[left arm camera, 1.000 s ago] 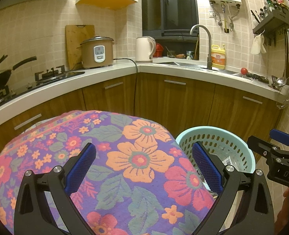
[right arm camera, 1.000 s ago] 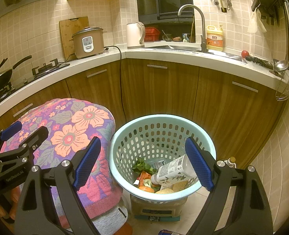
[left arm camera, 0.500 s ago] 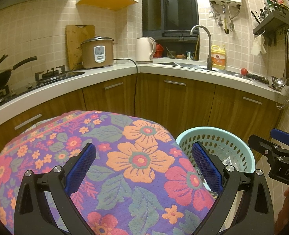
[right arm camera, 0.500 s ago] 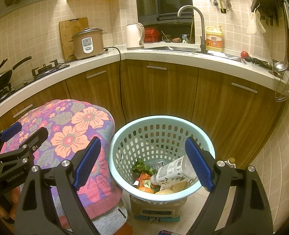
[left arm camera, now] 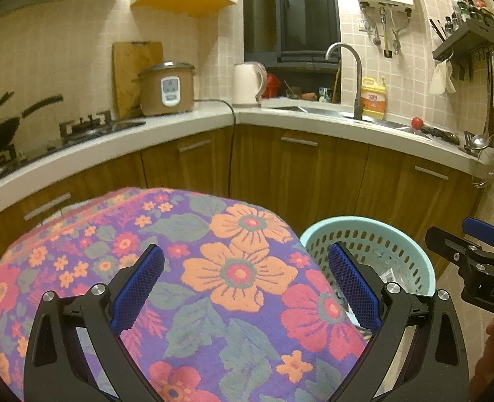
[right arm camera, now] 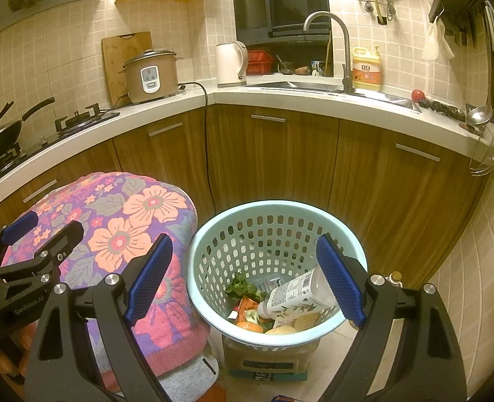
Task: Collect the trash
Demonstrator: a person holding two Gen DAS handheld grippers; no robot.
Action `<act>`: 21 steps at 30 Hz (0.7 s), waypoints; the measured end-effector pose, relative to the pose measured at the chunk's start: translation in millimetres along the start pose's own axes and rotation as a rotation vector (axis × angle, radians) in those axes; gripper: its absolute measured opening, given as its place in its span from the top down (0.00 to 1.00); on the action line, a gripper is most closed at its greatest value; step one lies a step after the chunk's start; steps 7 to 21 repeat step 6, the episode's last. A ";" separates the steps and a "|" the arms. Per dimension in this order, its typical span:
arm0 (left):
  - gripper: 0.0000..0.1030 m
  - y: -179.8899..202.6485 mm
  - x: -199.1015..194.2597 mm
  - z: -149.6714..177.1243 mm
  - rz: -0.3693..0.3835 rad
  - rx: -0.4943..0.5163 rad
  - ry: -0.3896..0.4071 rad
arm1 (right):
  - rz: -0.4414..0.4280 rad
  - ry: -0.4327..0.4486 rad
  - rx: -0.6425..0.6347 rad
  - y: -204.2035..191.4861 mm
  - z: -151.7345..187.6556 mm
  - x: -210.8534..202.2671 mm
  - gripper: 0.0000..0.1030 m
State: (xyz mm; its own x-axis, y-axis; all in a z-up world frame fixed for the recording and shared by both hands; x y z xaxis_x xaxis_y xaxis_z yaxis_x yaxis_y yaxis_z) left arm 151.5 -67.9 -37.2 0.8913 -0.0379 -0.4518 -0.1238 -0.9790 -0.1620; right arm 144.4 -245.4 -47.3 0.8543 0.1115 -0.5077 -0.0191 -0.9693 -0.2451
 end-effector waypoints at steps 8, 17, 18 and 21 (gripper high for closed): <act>0.08 -1.4 0.2 0.2 0.002 -0.019 -0.008 | 0.000 0.002 -0.001 -0.2 -1.6 -0.3 0.19; 0.08 -1.4 0.2 0.2 0.002 -0.019 -0.008 | 0.000 0.002 -0.001 -0.2 -1.6 -0.3 0.19; 0.08 -1.4 0.2 0.2 0.002 -0.019 -0.008 | 0.000 0.002 -0.001 -0.2 -1.6 -0.3 0.19; 0.08 -1.4 0.2 0.2 0.002 -0.019 -0.008 | 0.000 0.002 -0.001 -0.2 -1.6 -0.3 0.19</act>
Point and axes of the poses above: each gripper's, at about its wrist camera, not at the fingertips, and x roughly the way its jaws point, y to its right, z to its underside, the point moved 10 cm from there along x, roughly the way its jaws point, and after that the axes turned 10 degrees about x, right-handed, at the moved point
